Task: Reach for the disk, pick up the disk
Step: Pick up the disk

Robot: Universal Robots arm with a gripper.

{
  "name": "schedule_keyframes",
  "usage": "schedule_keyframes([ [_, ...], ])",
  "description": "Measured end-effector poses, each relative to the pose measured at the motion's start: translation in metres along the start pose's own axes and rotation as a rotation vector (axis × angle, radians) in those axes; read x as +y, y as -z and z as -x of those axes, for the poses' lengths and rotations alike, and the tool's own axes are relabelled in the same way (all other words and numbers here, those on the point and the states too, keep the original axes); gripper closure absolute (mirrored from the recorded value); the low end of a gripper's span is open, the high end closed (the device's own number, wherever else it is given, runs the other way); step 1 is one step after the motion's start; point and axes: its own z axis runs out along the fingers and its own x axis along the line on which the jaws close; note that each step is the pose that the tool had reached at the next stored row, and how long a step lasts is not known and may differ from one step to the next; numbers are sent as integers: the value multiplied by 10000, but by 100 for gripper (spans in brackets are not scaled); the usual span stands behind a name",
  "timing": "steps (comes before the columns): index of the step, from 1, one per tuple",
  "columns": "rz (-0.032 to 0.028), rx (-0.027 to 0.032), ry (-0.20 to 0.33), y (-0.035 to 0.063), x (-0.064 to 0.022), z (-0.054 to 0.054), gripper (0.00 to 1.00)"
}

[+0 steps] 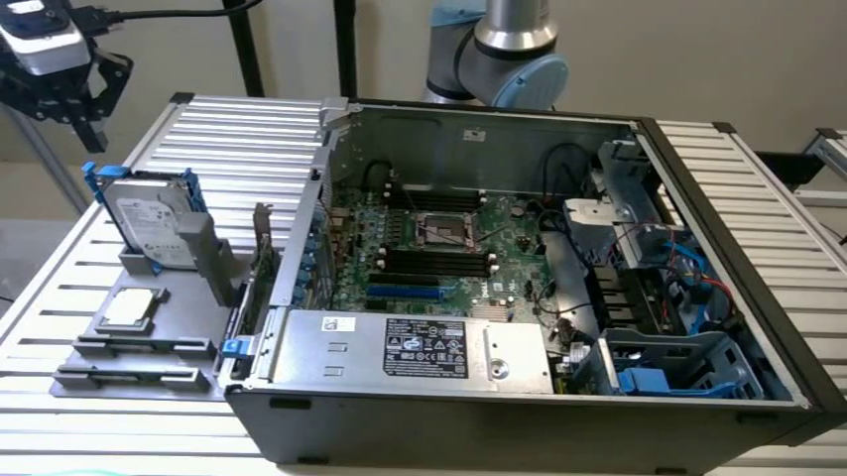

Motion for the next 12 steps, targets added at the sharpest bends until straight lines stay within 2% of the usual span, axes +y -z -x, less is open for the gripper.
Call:
schedule_keyframes([
  [12,0,60,2090,2,0,2,89],
])
